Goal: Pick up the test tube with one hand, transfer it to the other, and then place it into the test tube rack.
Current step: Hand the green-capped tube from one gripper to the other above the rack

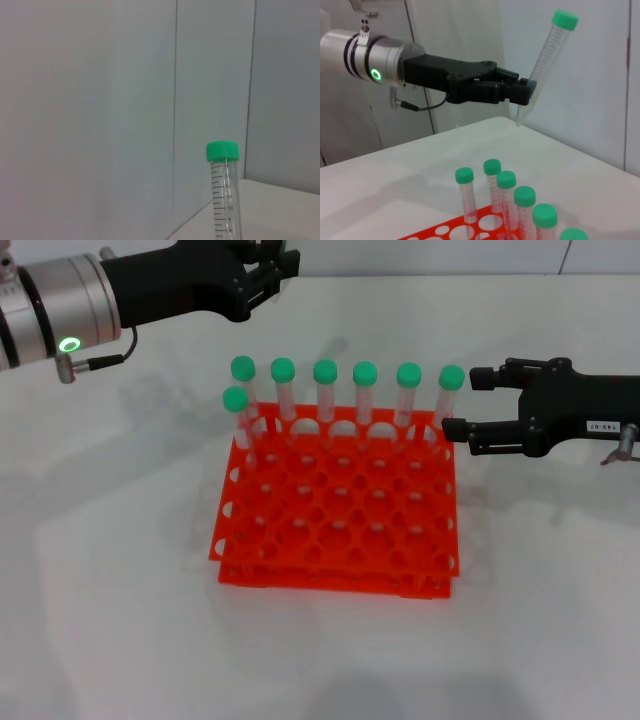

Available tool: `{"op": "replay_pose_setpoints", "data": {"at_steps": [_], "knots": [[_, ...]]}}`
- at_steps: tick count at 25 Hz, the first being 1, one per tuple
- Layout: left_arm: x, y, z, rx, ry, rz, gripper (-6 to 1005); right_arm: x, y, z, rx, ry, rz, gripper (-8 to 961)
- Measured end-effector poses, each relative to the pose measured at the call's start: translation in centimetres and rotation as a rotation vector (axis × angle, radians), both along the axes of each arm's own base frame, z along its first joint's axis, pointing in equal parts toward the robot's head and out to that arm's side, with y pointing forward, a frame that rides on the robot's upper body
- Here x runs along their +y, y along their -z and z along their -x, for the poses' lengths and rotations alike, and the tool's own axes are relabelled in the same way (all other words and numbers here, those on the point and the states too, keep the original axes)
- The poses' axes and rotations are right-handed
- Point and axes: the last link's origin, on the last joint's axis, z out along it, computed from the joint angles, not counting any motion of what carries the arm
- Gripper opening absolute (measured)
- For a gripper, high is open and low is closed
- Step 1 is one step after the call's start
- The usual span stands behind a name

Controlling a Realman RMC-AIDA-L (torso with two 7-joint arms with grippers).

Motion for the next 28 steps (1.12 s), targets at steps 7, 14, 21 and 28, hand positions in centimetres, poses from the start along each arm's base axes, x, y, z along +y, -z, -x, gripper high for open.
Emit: {"op": "replay_pose_setpoints", "data": {"at_steps": [7,14,21,28], "knots": [[0.0,0.2,0.1,-0.008,0.018,-0.014,190,0.0,0.0,0.2,-0.001,-0.005,0.000,811],[-0.2,0.9,0.1,-0.013,0.014,0.007,190,0.1,0.2,0.3,0.003,-0.008,0.007,811],[-0.6,1.3,0.2,-0.007,0.022,0.020,190,0.1,0.1,0.4,0.010,-0.010,0.006,812],[-0.7,1.6,0.1,-0.006,0.034,0.028,190,0.0,0.2,0.5,0.011,-0.013,0.011,812]]}}
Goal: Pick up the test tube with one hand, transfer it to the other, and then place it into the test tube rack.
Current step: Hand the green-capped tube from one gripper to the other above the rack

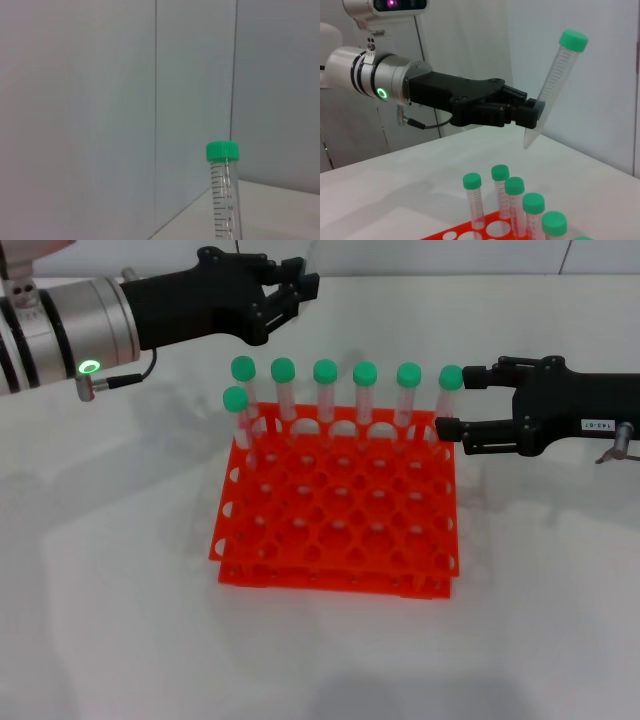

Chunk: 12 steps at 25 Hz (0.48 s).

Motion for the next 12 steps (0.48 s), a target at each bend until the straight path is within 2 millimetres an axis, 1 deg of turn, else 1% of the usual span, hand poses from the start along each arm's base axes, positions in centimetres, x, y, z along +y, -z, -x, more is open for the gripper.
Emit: {"op": "replay_pose_setpoints", "data": {"at_steps": [6,12], "knots": [[-0.26,0.75,-0.29,0.008,0.020,0.020,190,-0.02,0.00,0.00,0.003,0.001,0.001,811],[-0.32,0.87,-0.23,0.011,0.021,0.021,190,0.00,0.03,0.03,0.003,0.000,0.002,811]]}}
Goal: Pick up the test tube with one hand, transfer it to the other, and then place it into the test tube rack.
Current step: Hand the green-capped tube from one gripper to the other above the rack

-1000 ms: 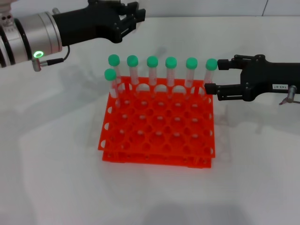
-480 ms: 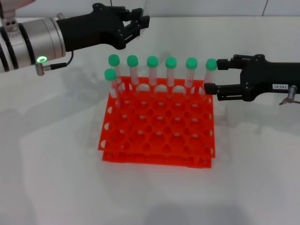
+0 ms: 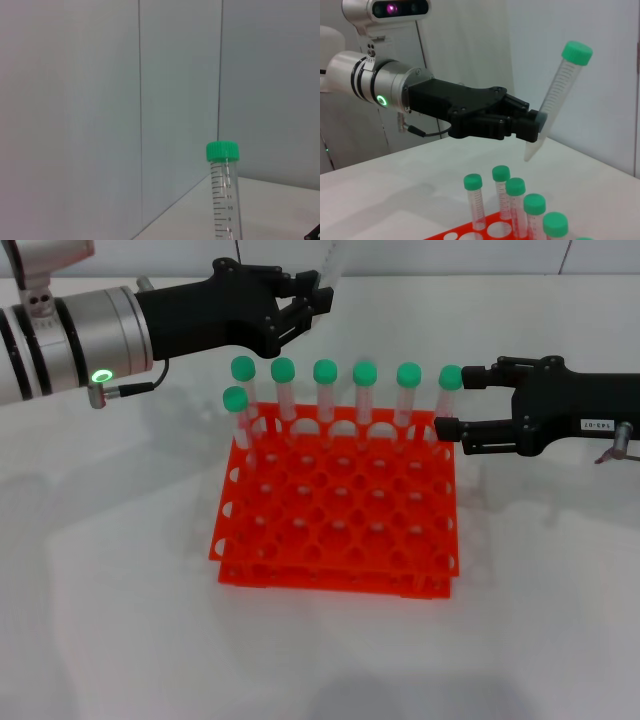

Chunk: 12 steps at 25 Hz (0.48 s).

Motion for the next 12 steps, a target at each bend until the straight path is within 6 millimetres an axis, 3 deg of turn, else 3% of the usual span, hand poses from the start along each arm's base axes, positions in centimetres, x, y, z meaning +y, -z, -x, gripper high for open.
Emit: {"op": "replay_pose_setpoints", "data": {"at_steps": [12], "knots": [[-0.16,0.24,0.18,0.007,0.011,0.000,190,0.26,-0.23,0.36,0.002,-0.008,-0.011,812]]}}
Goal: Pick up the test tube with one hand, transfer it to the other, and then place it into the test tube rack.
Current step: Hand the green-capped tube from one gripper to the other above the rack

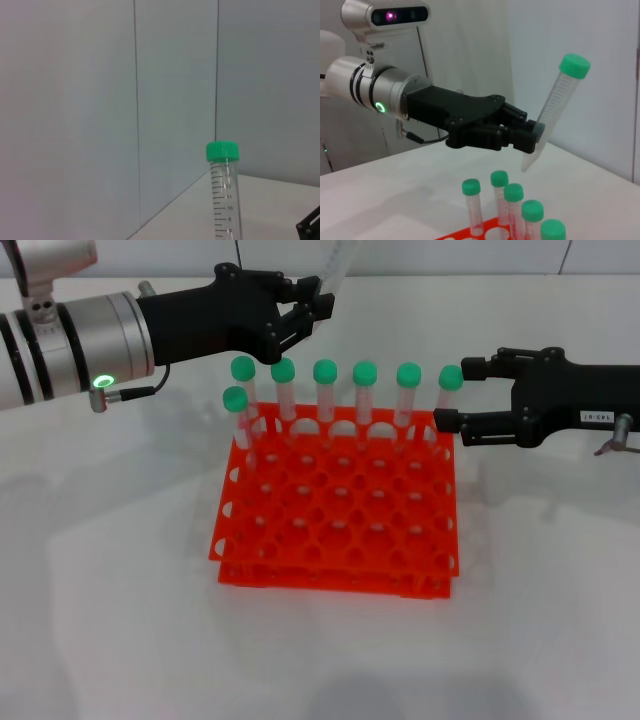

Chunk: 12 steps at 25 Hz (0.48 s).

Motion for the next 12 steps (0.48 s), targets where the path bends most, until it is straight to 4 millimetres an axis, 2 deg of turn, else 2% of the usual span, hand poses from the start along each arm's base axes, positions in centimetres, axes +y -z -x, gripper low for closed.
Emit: {"op": "replay_pose_setpoints", "data": {"at_steps": [12], "knots": [[-0.1,0.0,0.0,0.001,0.001,0.004,190,1.5,-1.1,2.5,0.063,-0.042,-0.048,811]]}}
